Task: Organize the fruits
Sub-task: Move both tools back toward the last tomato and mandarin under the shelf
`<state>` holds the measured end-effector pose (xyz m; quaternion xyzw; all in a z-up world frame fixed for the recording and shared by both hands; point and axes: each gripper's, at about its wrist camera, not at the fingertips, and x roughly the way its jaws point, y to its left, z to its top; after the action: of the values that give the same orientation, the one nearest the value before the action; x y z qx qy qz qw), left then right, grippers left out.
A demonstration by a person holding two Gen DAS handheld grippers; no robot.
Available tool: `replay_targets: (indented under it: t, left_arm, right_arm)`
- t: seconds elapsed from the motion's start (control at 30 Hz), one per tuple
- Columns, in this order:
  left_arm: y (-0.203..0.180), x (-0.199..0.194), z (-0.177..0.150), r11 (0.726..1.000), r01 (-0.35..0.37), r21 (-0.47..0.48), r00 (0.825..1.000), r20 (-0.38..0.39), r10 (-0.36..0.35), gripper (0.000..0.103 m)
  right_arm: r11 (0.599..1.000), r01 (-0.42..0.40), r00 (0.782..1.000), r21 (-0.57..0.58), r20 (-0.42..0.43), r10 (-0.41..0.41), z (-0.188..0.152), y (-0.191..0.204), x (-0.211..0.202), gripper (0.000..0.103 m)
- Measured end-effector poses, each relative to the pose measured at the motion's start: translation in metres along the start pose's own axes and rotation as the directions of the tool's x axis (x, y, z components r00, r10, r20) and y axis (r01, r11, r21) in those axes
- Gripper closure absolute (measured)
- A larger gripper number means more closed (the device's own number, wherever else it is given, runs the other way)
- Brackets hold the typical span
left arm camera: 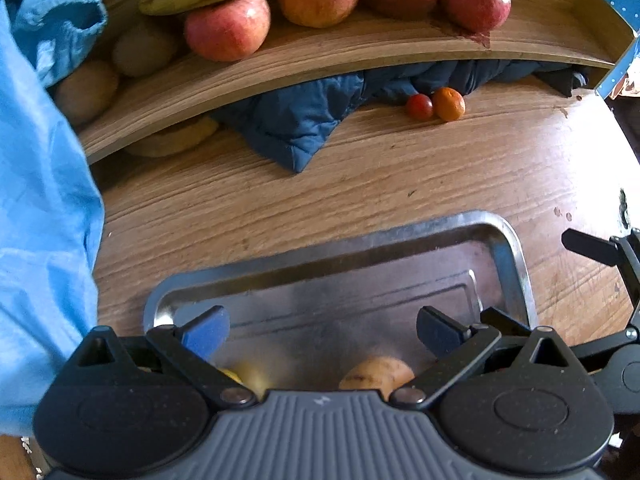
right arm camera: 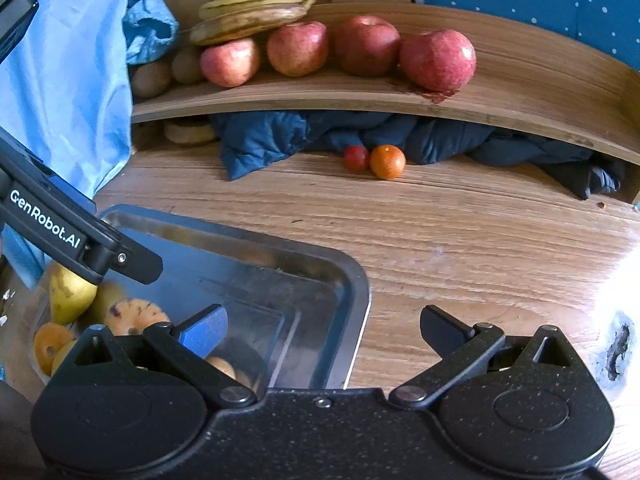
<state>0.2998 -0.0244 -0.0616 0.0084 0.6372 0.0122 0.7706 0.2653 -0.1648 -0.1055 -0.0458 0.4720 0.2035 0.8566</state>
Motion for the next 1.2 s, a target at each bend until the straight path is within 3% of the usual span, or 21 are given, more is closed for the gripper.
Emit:
replay_targets:
  t: [0.67,1.0,1.2]
  left_arm:
    - [-0.033,0.023,0.059,0.993,0.103,-0.05,0.993,0.063,-0.1,0.001]
    - [-0.028,0.04,0.078,0.982,0.122,-0.147,0.99,0.091,-0.109,0.001]
    - [-0.026,0.05,0.088,0.965,0.171,-0.197,0.982,0.108,-0.152,0.001]
  right_arm:
    - [0.996,0.092,0.996,0.016,0.014,-0.092,0.022,-0.021,0.023,0.001]
    - [0.986,0.164,0.984,-0.013,0.076,-0.162,0.037,-0.027,0.037,0.001]
    - [0.98,0.199,0.975,-0.028,0.112,-0.195,0.049,-0.032,0.046,0.006]
